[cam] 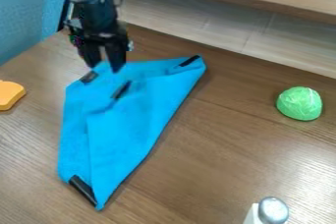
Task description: Folds the cloth from bottom right to top left
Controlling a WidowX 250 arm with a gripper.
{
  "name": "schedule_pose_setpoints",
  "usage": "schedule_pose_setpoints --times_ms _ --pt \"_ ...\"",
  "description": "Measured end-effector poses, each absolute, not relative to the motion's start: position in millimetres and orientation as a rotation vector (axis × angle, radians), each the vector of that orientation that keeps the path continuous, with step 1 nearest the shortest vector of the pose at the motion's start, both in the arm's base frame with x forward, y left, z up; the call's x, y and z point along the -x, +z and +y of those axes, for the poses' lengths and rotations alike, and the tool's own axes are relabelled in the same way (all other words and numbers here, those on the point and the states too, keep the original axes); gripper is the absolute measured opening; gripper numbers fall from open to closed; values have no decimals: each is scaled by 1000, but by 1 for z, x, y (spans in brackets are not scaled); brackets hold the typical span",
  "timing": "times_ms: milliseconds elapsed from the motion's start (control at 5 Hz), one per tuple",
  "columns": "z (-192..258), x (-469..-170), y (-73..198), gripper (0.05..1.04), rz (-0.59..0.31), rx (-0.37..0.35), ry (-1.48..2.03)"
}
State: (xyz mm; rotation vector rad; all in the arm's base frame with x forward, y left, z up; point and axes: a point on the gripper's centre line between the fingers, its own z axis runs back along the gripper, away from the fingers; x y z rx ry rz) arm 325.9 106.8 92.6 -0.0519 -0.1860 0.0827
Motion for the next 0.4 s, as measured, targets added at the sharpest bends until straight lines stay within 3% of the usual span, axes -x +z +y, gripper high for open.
schedule_pose_setpoints --times_ms 200,400 --pt "110 -321 107 999 -159 35 124" --pt "106 -324 116 1001 -146 22 120"
